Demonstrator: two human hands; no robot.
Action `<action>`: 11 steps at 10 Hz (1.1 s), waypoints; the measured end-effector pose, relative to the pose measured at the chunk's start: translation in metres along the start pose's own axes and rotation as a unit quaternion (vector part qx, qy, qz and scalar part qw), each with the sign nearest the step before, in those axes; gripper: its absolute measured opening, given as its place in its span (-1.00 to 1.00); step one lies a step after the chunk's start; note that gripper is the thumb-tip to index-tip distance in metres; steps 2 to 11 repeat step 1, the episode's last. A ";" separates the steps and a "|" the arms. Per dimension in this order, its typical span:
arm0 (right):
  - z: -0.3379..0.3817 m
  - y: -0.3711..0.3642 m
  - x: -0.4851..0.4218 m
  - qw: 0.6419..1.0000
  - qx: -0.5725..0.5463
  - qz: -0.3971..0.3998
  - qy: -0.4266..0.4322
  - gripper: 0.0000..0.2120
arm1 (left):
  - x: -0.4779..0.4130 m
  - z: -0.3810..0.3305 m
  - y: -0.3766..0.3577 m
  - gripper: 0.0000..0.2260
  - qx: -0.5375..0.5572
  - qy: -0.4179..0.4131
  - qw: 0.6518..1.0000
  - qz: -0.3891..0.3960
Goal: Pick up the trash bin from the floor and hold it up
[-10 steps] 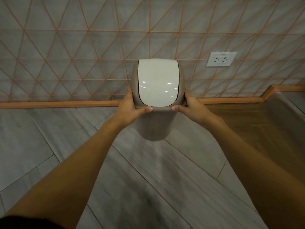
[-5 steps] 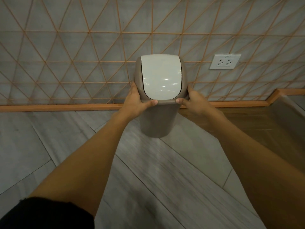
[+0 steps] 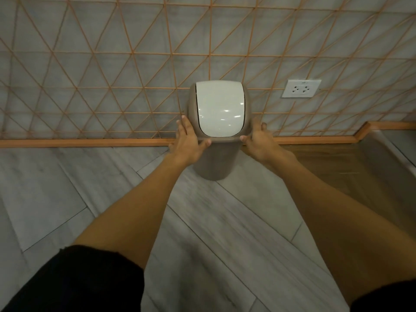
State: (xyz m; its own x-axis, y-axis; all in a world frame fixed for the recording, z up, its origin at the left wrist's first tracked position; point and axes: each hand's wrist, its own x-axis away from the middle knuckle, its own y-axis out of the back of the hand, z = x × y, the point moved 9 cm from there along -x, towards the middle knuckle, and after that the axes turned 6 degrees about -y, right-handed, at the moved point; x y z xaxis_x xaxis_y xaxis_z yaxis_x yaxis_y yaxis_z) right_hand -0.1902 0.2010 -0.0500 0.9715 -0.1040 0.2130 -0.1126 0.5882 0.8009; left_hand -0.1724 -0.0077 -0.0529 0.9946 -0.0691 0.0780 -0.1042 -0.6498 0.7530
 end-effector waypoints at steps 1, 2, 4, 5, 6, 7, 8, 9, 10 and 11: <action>0.014 0.027 0.030 0.998 0.064 0.024 0.006 -0.48 | 0.023 -0.027 0.026 -0.16 -0.041 -0.007 0.999 0.011; 0.014 0.027 0.030 0.998 0.064 0.024 0.006 -0.48 | 0.023 -0.027 0.026 -0.16 -0.041 -0.007 0.999 0.011; 0.014 0.027 0.030 0.998 0.064 0.024 0.006 -0.48 | 0.023 -0.027 0.026 -0.16 -0.041 -0.007 0.999 0.011; 0.014 0.027 0.030 0.998 0.064 0.024 0.006 -0.48 | 0.023 -0.027 0.026 -0.16 -0.041 -0.007 0.999 0.011; 0.014 0.027 0.030 0.998 0.064 0.024 0.006 -0.48 | 0.023 -0.027 0.026 -0.16 -0.041 -0.007 0.999 0.011; 0.014 0.027 0.030 0.998 0.064 0.024 0.006 -0.48 | 0.023 -0.027 0.026 -0.16 -0.041 -0.007 0.999 0.011; 0.014 0.027 0.030 0.998 0.064 0.024 0.006 -0.48 | 0.023 -0.027 0.026 -0.16 -0.041 -0.007 0.999 0.011; 0.014 0.027 0.030 0.998 0.064 0.024 0.006 -0.48 | 0.023 -0.027 0.026 -0.16 -0.041 -0.007 0.999 0.011; 0.014 0.027 0.030 0.998 0.064 0.024 0.006 -0.48 | 0.023 -0.027 0.026 -0.16 -0.041 -0.007 0.999 0.011; 0.014 0.027 0.030 0.998 0.064 0.024 0.006 -0.48 | 0.023 -0.027 0.026 -0.16 -0.041 -0.007 0.999 0.011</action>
